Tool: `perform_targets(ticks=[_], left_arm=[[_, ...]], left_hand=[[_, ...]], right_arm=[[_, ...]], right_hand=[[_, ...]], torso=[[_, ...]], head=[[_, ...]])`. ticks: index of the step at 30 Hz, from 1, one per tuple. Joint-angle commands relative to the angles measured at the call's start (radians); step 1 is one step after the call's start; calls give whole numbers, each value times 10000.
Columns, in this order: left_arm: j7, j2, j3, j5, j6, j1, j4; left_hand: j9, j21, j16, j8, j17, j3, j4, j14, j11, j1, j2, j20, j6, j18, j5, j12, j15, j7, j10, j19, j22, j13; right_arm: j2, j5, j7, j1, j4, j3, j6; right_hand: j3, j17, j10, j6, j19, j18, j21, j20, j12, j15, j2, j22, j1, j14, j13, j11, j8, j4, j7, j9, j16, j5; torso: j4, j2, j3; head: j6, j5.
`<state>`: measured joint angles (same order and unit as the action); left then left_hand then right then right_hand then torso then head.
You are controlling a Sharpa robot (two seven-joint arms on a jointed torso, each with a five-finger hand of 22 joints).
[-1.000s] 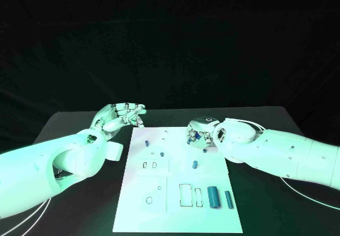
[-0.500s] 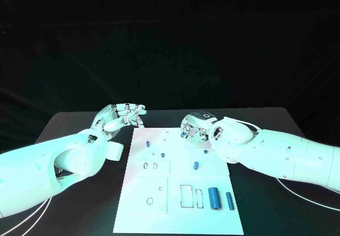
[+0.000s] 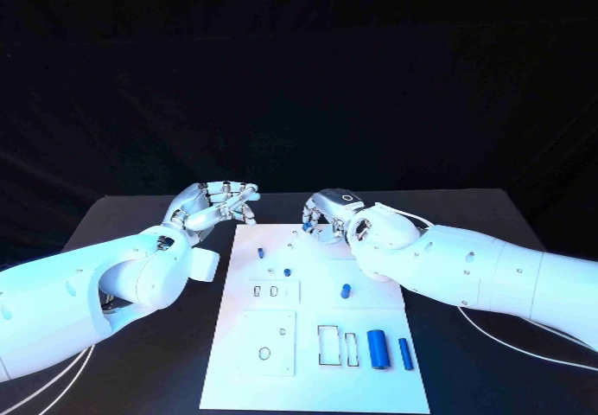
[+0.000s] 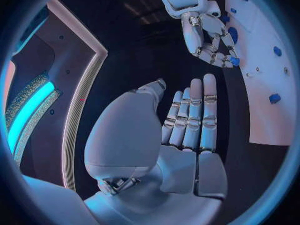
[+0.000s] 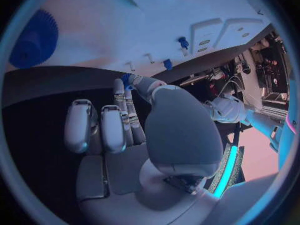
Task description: Assemble the parts on the task board
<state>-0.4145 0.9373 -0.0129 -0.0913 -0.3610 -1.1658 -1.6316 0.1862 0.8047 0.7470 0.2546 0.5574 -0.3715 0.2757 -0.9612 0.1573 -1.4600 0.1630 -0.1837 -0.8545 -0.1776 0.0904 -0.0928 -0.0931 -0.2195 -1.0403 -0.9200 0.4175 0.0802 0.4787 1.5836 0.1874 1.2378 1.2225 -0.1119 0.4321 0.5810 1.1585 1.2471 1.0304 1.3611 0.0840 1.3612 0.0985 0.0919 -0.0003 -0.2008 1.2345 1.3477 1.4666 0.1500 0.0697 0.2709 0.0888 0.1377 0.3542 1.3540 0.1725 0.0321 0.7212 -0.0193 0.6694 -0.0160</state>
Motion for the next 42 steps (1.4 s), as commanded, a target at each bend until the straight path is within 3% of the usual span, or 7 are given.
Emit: perform_targets(ticks=[1, 9, 11, 24, 42], left_arm=[[-55, -36, -10, -32, 209, -37, -9], [-49, -59, -9, -32, 201, -185, -4], [-48, -64, -9, -34, 201, -202, -3], [-33, -111, -9, -42, 220, -259, 16], [-16, -147, -9, -47, 245, -295, 26]], left_hand=[[8, 66, 62, 63, 14, -72, 4, 94, 19, 19, 41, -8, -8, -34, -46, 32, 1, -3, -7, 43, 10, 14], [8, 66, 62, 63, 14, -72, 4, 94, 19, 19, 41, -8, -8, -34, -46, 32, 1, -3, -7, 43, 10, 14], [8, 66, 62, 63, 14, -72, 4, 94, 19, 19, 41, -8, -8, -34, -46, 32, 1, -3, -7, 43, 10, 14], [8, 66, 62, 63, 14, -72, 4, 94, 19, 19, 41, -8, -8, -34, -46, 32, 1, -3, -7, 43, 10, 14], [8, 66, 62, 63, 14, -72, 4, 94, 19, 19, 41, -8, -8, -34, -46, 32, 1, -3, -7, 43, 10, 14]], right_arm=[[-156, -66, 71, -44, -161, 0, -179], [-442, -103, 66, -109, -396, 0, -351], [-486, -108, 63, -116, -426, 0, -362], [-737, 11, 389, -134, -681, 2, -264], [-1095, 81, 543, -137, -1042, 0, -522]], right_hand=[[73, 6, 46, -22, 37, -97, 31, 6, 31, -86, 16, 8, -43, 300, 9, -17, 18, -11, -14, 14, 34, 49], [75, 13, 31, -40, 33, -96, 27, 6, 20, -82, -4, 5, -48, 302, 12, -11, 12, -16, -5, 22, 42, 62], [75, 15, 27, -45, 33, -96, 27, 6, 17, -80, -12, 4, -49, 302, 13, -9, 10, -17, -3, 25, 45, 65], [80, 14, -4, -84, 24, -95, 19, 11, -3, -69, -34, -2, -77, 303, 19, 8, -5, -6, 15, 41, 54, 76], [91, -53, -88, -167, -33, -77, -37, 27, -55, -43, -92, -77, -111, 286, 27, 42, -40, -1, 47, 71, 34, 41]], torso=[[36, 29, 1], [80, 90, 34], [59, 88, 32], [73, 93, 25], [64, 118, 24]], head=[[27, 11], [14, -10], [24, 11], [36, 26], [32, 60]])
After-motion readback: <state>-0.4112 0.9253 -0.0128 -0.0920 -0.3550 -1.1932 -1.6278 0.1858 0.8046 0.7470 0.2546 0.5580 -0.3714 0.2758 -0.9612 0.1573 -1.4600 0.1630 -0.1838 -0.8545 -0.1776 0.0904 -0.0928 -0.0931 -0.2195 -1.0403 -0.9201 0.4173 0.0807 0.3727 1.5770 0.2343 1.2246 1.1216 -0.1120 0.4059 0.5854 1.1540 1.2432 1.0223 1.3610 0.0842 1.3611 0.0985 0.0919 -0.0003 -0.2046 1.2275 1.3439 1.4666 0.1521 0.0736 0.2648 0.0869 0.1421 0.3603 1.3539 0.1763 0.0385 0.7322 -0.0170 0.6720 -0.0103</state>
